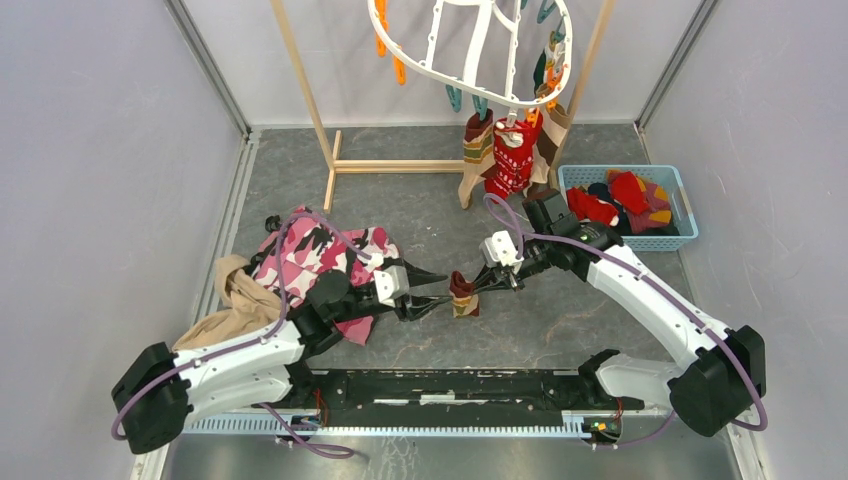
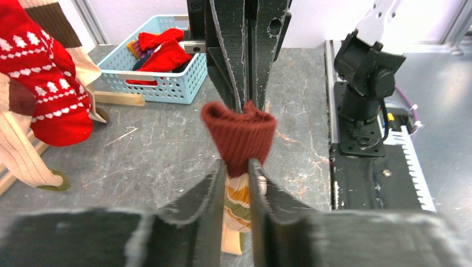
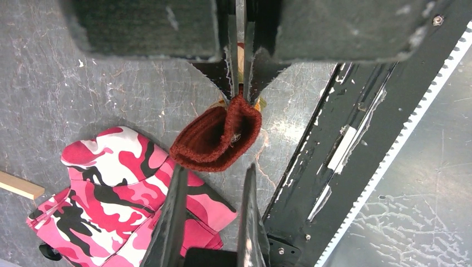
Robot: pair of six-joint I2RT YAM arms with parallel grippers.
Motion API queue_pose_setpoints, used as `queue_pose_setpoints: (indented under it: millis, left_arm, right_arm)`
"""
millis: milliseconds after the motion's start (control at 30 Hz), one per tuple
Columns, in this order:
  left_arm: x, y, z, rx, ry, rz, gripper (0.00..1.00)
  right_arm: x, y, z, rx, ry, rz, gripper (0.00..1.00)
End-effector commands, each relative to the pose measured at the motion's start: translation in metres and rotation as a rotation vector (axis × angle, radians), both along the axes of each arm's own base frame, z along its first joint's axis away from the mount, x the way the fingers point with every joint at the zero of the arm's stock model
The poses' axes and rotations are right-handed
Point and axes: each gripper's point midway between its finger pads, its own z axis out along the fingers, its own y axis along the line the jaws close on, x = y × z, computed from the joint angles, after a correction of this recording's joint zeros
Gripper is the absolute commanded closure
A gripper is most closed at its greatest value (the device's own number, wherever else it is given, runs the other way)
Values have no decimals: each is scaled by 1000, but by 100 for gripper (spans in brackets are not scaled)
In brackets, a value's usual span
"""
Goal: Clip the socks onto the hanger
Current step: Pick up the sock from the bin.
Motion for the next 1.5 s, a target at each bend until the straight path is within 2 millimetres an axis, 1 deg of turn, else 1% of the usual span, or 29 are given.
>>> queue_pose_setpoints:
  millis: [0, 67, 200, 267, 367, 433, 500, 700, 767, 800, 833, 867, 933, 1033, 1167, 1267, 1467]
  left_arm:
    - [1, 12, 11, -26, -64, 33, 45]
    - [1, 12, 12, -24, -68, 31, 41]
    - [-1, 1, 10, -7, -59, -21, 43]
    - [1, -5, 7, 8, -47, -32, 43]
    - [5, -11, 5, 25, -40, -37, 46]
    - [6, -14, 6, 25, -42, -41, 51]
    - [6, -14, 8, 19, -45, -46, 58]
    - [3, -14, 9, 11, -35, -55, 97]
    - [3, -12, 8, 8, -23, -51, 98]
    - [4, -12, 9, 2, -12, -39, 98]
    - [6, -10, 9, -4, 1, -21, 98]
    - [9, -8, 8, -9, 21, 5, 98]
    - [17, -2, 4, -29, 66, 73, 98]
    - [24, 5, 3, -103, 160, 139, 98]
    - [28, 6, 1, -157, 224, 169, 98]
    - [31, 4, 2, -172, 231, 171, 98]
    - [31, -2, 10, -202, 233, 151, 98]
  right_arm:
    - [5, 4, 15, 26, -45, 3, 99]
    - [4, 4, 14, 27, -40, 8, 98]
    - [3, 4, 15, 29, -38, 9, 99]
    - [3, 4, 15, 29, -38, 9, 98]
    - [3, 4, 14, 30, -37, 10, 98]
    - [2, 4, 14, 28, -35, 12, 98]
    - [3, 3, 14, 28, -37, 11, 99]
    - [4, 3, 14, 24, -39, 7, 98]
    - [6, 3, 14, 18, -42, -2, 97]
    - [9, 3, 14, 11, -40, -19, 94]
    - [13, 2, 16, 7, -40, -44, 85]
    - [20, 0, 18, 6, -32, -85, 78]
    - [31, -6, 22, 18, -38, -145, 66]
    - [38, -13, 28, 41, -48, -191, 56]
    - [31, -12, 31, 67, -33, -159, 55]
    - [25, -9, 27, 83, 5, -123, 55]
    - [23, -5, 18, 75, 24, -109, 53]
